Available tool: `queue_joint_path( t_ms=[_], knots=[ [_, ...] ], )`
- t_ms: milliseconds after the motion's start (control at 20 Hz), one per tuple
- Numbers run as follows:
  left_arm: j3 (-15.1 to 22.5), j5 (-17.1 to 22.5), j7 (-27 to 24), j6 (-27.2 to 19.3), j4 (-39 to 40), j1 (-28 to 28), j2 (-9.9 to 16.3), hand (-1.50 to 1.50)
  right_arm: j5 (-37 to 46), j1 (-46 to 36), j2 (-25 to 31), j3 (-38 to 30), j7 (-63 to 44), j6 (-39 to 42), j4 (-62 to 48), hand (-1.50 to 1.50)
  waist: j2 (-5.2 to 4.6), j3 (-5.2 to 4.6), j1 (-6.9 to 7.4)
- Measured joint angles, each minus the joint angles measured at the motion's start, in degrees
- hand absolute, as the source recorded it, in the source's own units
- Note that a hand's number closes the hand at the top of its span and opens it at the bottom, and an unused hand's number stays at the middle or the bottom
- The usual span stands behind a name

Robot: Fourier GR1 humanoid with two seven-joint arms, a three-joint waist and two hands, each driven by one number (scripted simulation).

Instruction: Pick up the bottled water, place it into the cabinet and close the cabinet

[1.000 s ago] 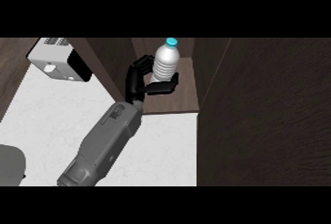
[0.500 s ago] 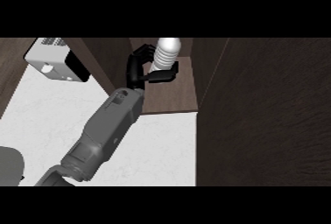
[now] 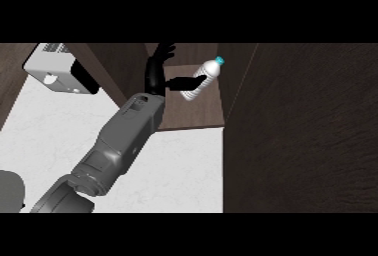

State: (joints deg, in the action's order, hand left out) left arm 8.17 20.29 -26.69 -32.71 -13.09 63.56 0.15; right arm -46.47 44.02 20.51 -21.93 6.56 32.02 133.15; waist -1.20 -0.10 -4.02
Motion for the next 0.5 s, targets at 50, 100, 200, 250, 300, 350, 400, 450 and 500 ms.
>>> queue_joint_path(
  t_ms=[50,100,200,250,300,350,400,450,500],
  knots=[
    [-0.22,-0.03,-0.23,-0.33,0.77,0.27,-0.03,-1.5,-0.07,0.2,-0.09,-0.07,0.08,0.25,-0.01,-1.5,-0.02,0.0,-0.16],
    [-0.44,-0.08,-0.34,0.16,1.48,0.6,0.3,-1.5,-0.13,0.12,-0.03,-0.23,0.11,0.39,-0.05,-1.5,-0.05,0.0,-0.22],
    [-0.83,-0.13,-0.65,0.14,2.41,1.46,0.42,-1.5,-0.26,-0.06,0.15,-0.35,-0.07,0.46,-0.11,-1.5,-0.07,0.0,-0.24],
    [-0.92,-0.27,-0.96,0.3,2.72,1.88,0.44,-1.5,-0.28,0.01,-0.34,0.08,0.09,0.8,-0.13,-1.5,-0.04,0.0,-0.24],
    [-0.99,-0.29,-1.41,0.37,2.91,2.16,0.33,-1.5,-0.3,-0.07,-0.58,0.51,0.1,0.81,-0.1,-1.5,-0.09,0.0,-0.4],
    [-1.15,-0.31,-2.35,1.05,2.98,2.14,0.31,-1.5,-0.35,-0.3,-0.55,0.4,0.09,0.72,-0.15,-1.5,-0.14,-0.01,-0.39],
    [-1.51,-0.13,-2.92,2.04,2.88,2.28,0.54,-1.5,-0.41,-0.3,-0.45,0.19,0.02,0.6,-0.14,-1.5,-0.12,-0.02,-0.3],
    [-1.95,0.14,-3.72,2.7,2.6,2.38,0.48,-1.5,-0.48,-0.27,-0.27,0.01,-0.04,0.54,-0.08,-1.5,-0.08,-0.03,-0.22],
    [-2.48,0.48,-4.76,3.49,2.17,2.39,0.64,-1.5,-0.53,-0.28,-0.24,-0.23,0.06,0.72,-0.11,-1.5,-0.04,-0.03,-0.12]
  ],
)
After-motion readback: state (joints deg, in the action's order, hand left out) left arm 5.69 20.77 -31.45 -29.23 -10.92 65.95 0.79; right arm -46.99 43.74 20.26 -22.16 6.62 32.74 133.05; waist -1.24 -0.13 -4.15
